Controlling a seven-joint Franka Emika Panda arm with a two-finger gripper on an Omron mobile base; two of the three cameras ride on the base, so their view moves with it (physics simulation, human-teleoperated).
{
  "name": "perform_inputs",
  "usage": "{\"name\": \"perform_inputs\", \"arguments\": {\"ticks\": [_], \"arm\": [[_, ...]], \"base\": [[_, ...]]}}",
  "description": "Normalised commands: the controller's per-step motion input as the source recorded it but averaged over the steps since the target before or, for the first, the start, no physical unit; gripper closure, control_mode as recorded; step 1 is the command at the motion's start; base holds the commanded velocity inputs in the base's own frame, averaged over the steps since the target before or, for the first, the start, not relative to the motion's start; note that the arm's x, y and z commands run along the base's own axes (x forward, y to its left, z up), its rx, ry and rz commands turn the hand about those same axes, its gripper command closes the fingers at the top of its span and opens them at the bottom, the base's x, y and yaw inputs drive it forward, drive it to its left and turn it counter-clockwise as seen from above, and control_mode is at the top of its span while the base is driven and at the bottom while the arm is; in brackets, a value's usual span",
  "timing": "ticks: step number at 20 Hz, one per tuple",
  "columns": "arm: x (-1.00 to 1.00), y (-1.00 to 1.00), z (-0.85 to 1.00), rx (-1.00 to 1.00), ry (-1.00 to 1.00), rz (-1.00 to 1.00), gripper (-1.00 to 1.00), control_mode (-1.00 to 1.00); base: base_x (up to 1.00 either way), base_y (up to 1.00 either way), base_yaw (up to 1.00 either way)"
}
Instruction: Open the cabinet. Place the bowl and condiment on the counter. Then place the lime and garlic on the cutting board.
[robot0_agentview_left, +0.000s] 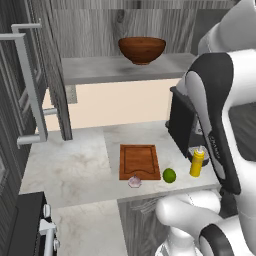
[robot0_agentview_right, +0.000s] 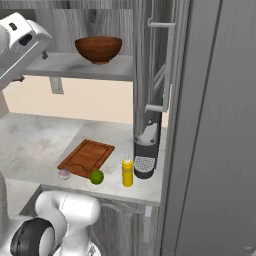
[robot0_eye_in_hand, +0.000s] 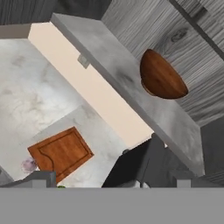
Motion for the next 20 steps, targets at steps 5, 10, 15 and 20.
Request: {"name": "perform_inputs", "arguments": {"ticks": [5, 10, 15, 20], "arm": [[0.49, 0.07, 0.00, -0.14, 0.00, 0.00, -1.00, -1.00], [0.32, 0.00, 0.00, -0.07, 0.00, 0.00, -1.00, -1.00], [0.22, 0.00, -0.01, -0.01, 0.00, 0.01, -1.00, -1.00], [0.23, 0.00, -0.08, 0.00, 0.00, 0.00, -1.00, -1.00]], "base": [[0.00, 0.00, 0.00], [0.00, 0.00, 0.00], [0.00, 0.00, 0.00], [0.00, 0.00, 0.00]]}}
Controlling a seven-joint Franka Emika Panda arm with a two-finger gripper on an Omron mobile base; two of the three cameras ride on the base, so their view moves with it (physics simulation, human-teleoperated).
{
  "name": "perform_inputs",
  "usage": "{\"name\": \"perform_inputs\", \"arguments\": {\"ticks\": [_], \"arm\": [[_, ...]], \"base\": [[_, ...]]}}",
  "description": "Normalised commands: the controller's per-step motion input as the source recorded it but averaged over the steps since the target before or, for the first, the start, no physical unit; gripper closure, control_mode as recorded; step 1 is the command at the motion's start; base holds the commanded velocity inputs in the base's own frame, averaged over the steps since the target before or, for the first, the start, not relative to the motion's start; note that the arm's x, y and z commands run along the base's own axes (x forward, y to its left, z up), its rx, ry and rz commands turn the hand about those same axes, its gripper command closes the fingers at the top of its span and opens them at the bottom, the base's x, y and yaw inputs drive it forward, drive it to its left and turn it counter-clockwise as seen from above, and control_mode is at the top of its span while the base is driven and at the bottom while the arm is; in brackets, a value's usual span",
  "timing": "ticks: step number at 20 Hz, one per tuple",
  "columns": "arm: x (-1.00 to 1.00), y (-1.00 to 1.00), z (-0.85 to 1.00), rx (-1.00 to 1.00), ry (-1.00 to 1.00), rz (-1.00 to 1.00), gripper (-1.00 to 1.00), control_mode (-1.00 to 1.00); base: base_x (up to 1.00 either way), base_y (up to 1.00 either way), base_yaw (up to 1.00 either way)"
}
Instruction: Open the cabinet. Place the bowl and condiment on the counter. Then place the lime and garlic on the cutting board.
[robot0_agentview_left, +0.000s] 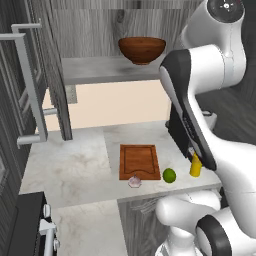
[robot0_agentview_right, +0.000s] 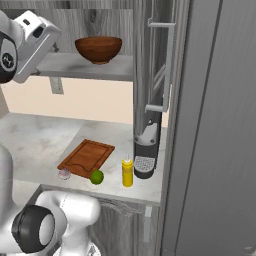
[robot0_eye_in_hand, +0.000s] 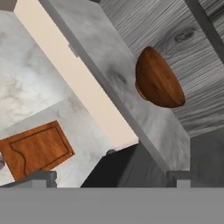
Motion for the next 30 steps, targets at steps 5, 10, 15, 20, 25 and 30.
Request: {"name": "perform_inputs", "arguments": {"ticks": [5, 10, 15, 20, 25, 30], "arm": [[0.30, 0.00, -0.02, 0.00, 0.01, 0.01, -1.00, -1.00], [0.36, 0.00, 0.00, 0.00, 0.00, 0.03, -1.00, -1.00], [0.46, 0.00, 0.00, 0.00, 0.05, 0.03, -1.00, -1.00], [0.43, 0.00, -0.01, 0.00, 0.07, 0.03, -1.00, -1.00], [0.37, 0.00, -0.01, -0.01, 0.02, 0.02, -1.00, -1.00], [0.36, 0.00, -0.07, -0.03, 0.00, 0.03, -1.00, -1.00]], "base": [[0.00, 0.00, 0.00], [0.00, 0.00, 0.00], [0.00, 0.00, 0.00], [0.00, 0.00, 0.00], [0.00, 0.00, 0.00], [0.00, 0.00, 0.00]]}}
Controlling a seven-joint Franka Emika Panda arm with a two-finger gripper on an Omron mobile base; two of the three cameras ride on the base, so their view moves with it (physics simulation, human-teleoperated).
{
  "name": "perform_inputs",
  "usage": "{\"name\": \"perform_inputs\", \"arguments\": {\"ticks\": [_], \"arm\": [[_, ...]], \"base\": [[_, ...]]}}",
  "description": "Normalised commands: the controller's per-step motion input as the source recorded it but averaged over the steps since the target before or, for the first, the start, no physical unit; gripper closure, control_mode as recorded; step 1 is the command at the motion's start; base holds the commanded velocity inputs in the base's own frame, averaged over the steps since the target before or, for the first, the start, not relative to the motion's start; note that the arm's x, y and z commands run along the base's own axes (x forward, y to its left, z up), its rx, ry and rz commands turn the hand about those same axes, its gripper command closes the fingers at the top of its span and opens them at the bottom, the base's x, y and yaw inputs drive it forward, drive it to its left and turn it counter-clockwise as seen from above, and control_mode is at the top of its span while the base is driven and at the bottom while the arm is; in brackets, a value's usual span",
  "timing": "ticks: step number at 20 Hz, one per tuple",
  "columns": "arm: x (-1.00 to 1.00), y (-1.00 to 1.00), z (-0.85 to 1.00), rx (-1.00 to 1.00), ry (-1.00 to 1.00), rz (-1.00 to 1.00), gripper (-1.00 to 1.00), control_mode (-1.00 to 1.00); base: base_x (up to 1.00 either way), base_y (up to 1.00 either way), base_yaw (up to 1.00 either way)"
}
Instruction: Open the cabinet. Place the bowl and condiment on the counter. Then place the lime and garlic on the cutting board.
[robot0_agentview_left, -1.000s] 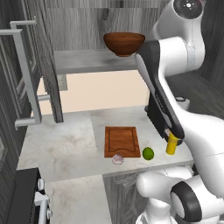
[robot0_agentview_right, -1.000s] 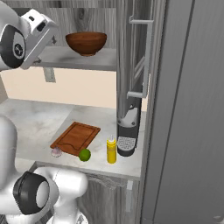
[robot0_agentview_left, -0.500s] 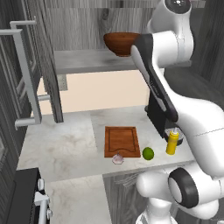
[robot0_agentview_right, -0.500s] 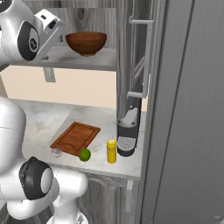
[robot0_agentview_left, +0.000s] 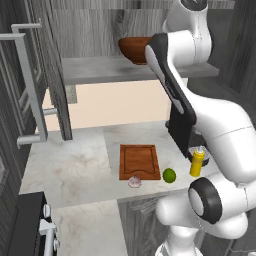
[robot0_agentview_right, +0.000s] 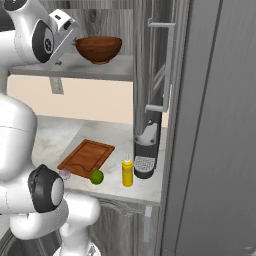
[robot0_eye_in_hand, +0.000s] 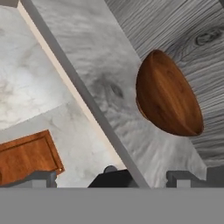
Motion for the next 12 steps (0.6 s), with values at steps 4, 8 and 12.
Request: {"name": "perform_inputs", "arguments": {"ticks": [4, 8, 12], "arm": [[0.31, 0.00, -0.12, -0.05, 0.00, 0.04, -1.00, -1.00], [0.34, 0.00, -0.01, -0.03, 0.00, 0.04, -1.00, -1.00], [0.38, 0.00, 0.00, -0.02, 0.00, 0.04, -1.00, -1.00]], "base": [[0.00, 0.00, 0.00], [0.00, 0.00, 0.00], [0.00, 0.00, 0.00]]}}
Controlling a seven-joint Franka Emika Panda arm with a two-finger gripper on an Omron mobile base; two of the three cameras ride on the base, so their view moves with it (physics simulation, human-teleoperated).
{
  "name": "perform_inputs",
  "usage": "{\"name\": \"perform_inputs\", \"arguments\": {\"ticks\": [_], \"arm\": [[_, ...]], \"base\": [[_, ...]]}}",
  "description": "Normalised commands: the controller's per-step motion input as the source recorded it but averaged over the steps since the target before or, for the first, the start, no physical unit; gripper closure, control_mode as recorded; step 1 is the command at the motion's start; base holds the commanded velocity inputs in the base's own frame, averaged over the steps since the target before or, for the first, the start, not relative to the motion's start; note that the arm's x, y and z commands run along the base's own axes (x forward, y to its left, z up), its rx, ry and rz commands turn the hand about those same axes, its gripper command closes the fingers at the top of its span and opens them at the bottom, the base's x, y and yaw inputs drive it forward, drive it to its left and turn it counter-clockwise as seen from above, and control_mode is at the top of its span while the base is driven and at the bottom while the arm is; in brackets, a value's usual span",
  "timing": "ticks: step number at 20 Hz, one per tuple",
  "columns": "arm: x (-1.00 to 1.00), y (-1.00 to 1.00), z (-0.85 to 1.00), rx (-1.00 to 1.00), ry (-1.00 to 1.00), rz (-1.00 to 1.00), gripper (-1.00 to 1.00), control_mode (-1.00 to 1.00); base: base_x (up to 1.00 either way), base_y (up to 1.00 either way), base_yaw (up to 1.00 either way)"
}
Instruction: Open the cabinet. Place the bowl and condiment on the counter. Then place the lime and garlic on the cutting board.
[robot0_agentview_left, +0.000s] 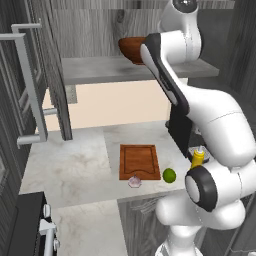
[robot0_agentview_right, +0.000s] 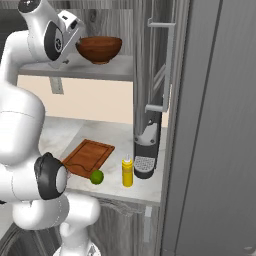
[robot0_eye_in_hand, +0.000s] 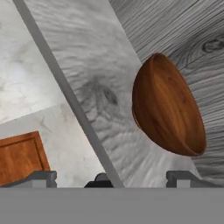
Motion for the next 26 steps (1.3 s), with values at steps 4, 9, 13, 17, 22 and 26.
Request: {"name": "perform_inputs", "arguments": {"ticks": [4, 9, 13, 17, 22, 26], "arm": [[0.37, 0.00, 0.00, -0.02, 0.00, 0.04, -1.00, -1.00], [0.27, 0.00, -0.02, -0.04, 0.00, 0.01, -1.00, -1.00], [0.20, 0.00, -0.05, -0.07, 0.00, 0.00, -1.00, -1.00], [0.20, 0.00, -0.11, -0.07, 0.00, 0.00, -1.00, -1.00], [0.17, 0.00, -0.09, -0.03, 0.00, 0.00, -1.00, -1.00], [0.19, 0.00, -0.11, -0.02, 0.01, 0.00, -1.00, -1.00]], "base": [[0.00, 0.00, 0.00], [0.00, 0.00, 0.00], [0.00, 0.00, 0.00], [0.00, 0.00, 0.00], [0.00, 0.00, 0.00], [0.00, 0.00, 0.00]]}}
